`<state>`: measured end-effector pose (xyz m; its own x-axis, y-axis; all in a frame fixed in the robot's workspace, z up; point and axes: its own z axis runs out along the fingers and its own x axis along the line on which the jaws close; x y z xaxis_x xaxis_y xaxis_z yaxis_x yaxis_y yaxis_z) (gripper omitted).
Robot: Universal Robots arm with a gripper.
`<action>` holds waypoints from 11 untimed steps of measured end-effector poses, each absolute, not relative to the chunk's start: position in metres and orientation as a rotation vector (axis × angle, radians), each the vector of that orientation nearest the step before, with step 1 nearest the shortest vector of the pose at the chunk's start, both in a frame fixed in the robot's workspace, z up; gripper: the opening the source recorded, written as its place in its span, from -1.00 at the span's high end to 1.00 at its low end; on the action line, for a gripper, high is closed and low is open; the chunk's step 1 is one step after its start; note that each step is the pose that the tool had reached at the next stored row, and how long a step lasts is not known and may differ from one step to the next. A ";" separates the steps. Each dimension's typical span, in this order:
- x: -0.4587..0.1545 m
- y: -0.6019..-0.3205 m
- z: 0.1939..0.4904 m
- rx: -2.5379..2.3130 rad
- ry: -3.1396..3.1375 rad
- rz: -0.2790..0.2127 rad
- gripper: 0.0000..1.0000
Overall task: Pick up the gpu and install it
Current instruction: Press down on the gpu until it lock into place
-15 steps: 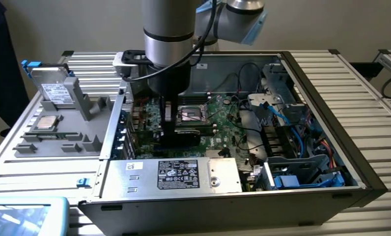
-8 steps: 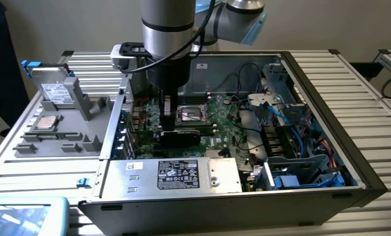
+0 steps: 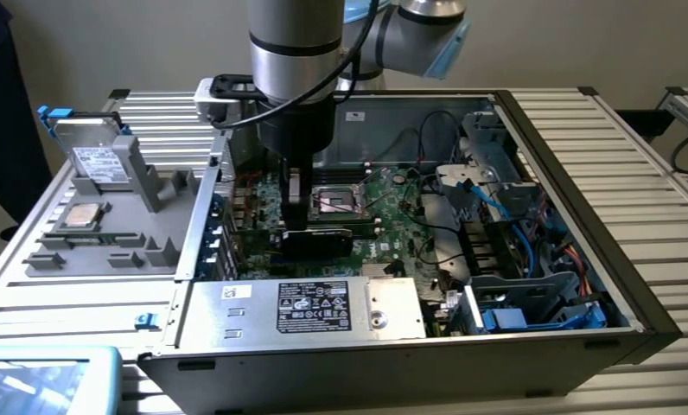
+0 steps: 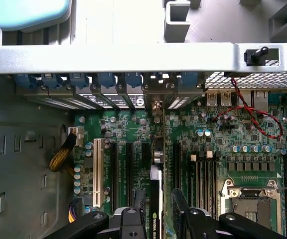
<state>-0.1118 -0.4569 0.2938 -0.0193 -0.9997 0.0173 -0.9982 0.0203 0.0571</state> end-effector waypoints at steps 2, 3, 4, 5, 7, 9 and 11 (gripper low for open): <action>-0.112 -0.457 0.294 2.162 -2.206 -0.044 0.29; -0.112 -0.457 0.294 2.162 -2.206 -0.044 0.29; -0.112 -0.457 0.294 2.162 -2.206 -0.044 0.29; -0.112 -0.457 0.294 2.162 -2.206 -0.044 0.29; -0.112 -0.457 0.294 2.162 -2.206 -0.044 0.29; -0.112 -0.457 0.294 2.162 -2.206 -0.044 0.46; -0.112 -0.457 0.294 2.162 -2.206 -0.044 0.58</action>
